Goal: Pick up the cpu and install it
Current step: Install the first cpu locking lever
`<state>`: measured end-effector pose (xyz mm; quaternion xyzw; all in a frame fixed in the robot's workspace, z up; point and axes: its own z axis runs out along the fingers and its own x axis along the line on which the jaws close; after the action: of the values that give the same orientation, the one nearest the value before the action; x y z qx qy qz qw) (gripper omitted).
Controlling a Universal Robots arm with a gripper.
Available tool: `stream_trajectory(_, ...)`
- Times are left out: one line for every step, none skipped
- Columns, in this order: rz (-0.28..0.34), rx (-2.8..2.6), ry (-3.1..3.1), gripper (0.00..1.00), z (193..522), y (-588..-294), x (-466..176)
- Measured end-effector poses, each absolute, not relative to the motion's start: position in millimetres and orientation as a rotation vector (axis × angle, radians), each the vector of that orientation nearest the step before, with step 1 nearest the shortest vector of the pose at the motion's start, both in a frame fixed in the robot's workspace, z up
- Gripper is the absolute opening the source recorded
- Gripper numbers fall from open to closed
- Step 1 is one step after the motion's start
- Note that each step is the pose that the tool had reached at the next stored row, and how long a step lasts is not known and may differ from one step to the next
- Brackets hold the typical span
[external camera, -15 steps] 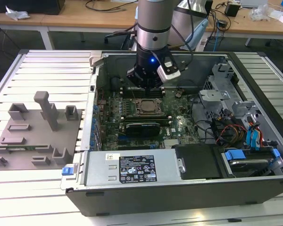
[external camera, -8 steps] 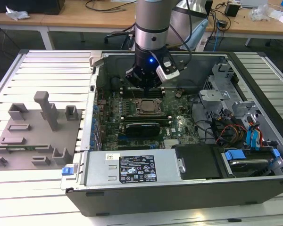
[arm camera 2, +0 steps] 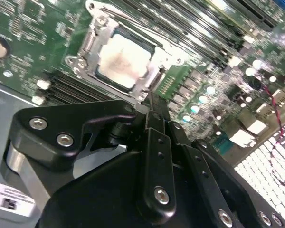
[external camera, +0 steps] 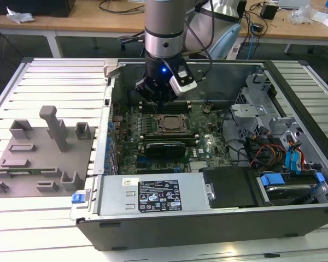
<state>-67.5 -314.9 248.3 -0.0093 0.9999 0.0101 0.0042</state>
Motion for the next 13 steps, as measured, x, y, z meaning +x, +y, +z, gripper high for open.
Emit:
stream_trajectory(0.031, -0.03, 3.133, 0.11, 248.3, -314.9, -70.8)
stream_trajectory(0.032, -0.03, 3.133, 0.11, 248.3, -314.9, -73.6)
stream_trajectory(0.031, -0.031, 3.133, 0.11, 248.3, -314.9, -80.0)
stream_trajectory(0.032, -0.031, 3.133, 0.11, 248.3, -314.9, -82.9)
stream_trajectory(0.032, -0.032, 3.133, 0.11, 248.2, -314.9, -86.5)
stream_trajectory(0.031, -0.032, 3.133, 0.11, 248.3, -314.9, -91.2)
stream_trajectory(0.032, -0.033, 3.133, 0.11, 248.3, -314.9, -94.2)
stream_trajectory(0.032, -0.033, 3.133, 0.11, 248.3, -314.9, -96.6)
stream_trajectory(0.033, -0.036, 3.133, 0.11, 248.2, -314.8, -101.2)
stream_trajectory(0.037, -0.038, 3.133, 0.11, 248.2, -314.7, -102.4)
stream_trajectory(0.043, -0.04, 3.133, 0.11, 248.2, -314.7, -103.2)
stream_trajectory(0.055, -0.045, 3.132, 0.11, 248.2, -314.7, -103.8)
stream_trajectory(0.066, -0.047, 3.132, 0.11, 248.2, -314.7, -104.1)
